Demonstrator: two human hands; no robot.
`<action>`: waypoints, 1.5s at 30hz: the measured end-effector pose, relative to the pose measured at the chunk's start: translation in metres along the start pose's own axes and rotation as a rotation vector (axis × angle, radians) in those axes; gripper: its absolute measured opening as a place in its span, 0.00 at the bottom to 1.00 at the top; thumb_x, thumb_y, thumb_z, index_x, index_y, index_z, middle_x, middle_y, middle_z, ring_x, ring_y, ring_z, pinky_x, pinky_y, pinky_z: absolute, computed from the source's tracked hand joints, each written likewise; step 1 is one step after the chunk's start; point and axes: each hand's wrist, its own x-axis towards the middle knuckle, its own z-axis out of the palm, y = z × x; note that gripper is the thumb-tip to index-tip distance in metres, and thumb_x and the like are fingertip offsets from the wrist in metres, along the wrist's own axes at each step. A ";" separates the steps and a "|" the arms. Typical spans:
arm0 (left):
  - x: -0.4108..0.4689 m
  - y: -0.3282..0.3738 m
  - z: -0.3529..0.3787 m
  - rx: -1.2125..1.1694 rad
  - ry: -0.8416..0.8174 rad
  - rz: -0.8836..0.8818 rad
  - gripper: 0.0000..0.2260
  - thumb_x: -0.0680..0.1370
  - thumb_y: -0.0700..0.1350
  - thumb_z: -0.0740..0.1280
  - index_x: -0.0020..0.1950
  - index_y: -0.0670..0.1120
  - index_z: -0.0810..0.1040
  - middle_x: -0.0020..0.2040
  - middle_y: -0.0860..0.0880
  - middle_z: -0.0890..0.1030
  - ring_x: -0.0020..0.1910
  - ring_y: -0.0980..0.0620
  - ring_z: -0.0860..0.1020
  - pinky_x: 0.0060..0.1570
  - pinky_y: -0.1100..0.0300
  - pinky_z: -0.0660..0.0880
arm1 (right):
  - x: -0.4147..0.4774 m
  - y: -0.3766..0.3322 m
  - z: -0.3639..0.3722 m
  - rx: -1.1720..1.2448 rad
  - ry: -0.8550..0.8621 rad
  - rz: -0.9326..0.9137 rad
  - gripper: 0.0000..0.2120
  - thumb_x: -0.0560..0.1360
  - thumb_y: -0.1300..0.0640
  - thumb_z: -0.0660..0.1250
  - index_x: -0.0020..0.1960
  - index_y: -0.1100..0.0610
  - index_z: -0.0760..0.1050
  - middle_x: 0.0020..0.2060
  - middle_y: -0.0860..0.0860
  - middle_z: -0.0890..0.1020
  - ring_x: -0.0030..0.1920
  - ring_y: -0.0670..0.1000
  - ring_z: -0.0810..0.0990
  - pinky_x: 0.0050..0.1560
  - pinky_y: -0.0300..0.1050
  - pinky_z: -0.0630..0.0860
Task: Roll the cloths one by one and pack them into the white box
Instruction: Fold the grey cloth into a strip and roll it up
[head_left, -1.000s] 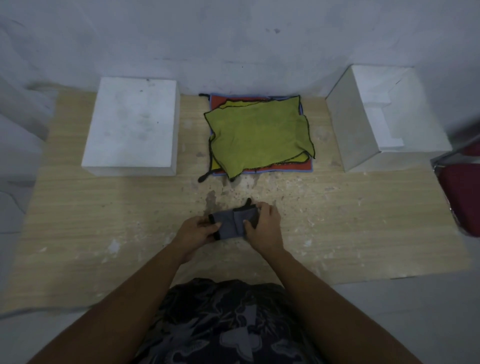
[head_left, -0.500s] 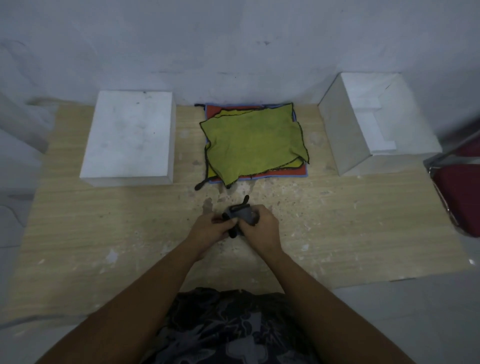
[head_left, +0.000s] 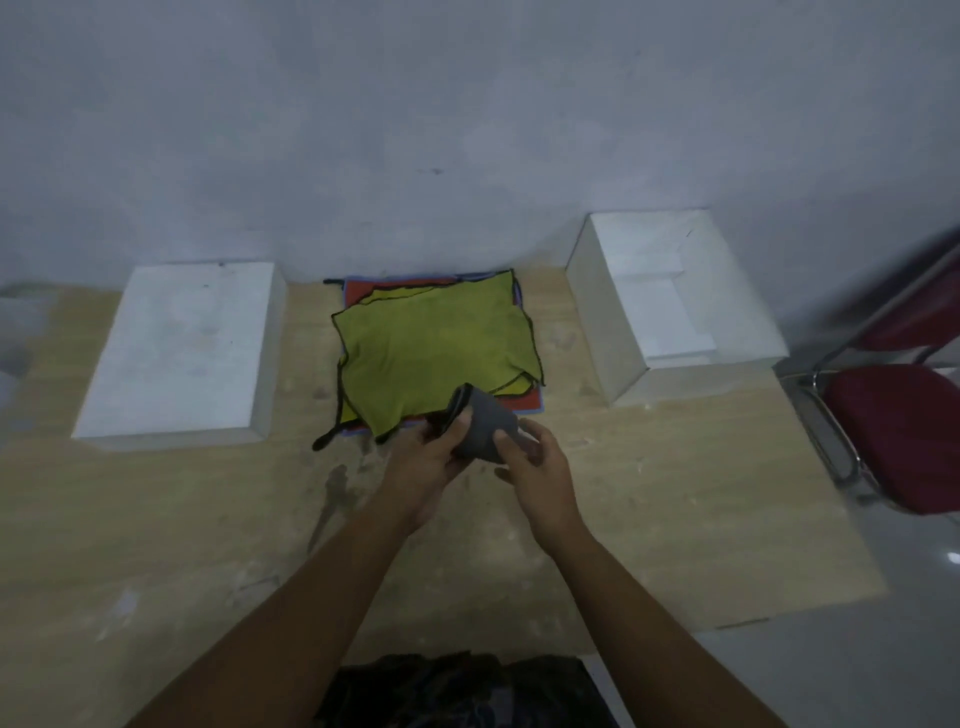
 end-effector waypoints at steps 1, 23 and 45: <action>0.004 0.000 0.013 0.015 -0.002 0.018 0.16 0.79 0.44 0.65 0.66 0.40 0.74 0.62 0.44 0.80 0.61 0.45 0.79 0.63 0.48 0.76 | 0.006 -0.007 -0.012 0.062 -0.043 0.014 0.23 0.75 0.53 0.69 0.67 0.57 0.69 0.57 0.54 0.80 0.55 0.52 0.81 0.50 0.45 0.80; 0.156 0.013 0.211 0.494 0.185 0.080 0.17 0.78 0.46 0.67 0.66 0.46 0.74 0.59 0.46 0.77 0.52 0.52 0.77 0.42 0.58 0.79 | 0.218 -0.130 -0.208 -0.060 0.257 -0.234 0.12 0.76 0.62 0.67 0.59 0.57 0.72 0.49 0.59 0.81 0.48 0.54 0.83 0.38 0.42 0.83; 0.196 0.018 0.227 0.518 -0.001 0.024 0.21 0.77 0.42 0.68 0.57 0.69 0.70 0.52 0.65 0.77 0.50 0.68 0.77 0.55 0.48 0.79 | 0.336 -0.095 -0.148 -0.523 0.134 0.008 0.15 0.76 0.58 0.65 0.61 0.63 0.72 0.57 0.59 0.79 0.58 0.58 0.77 0.54 0.42 0.70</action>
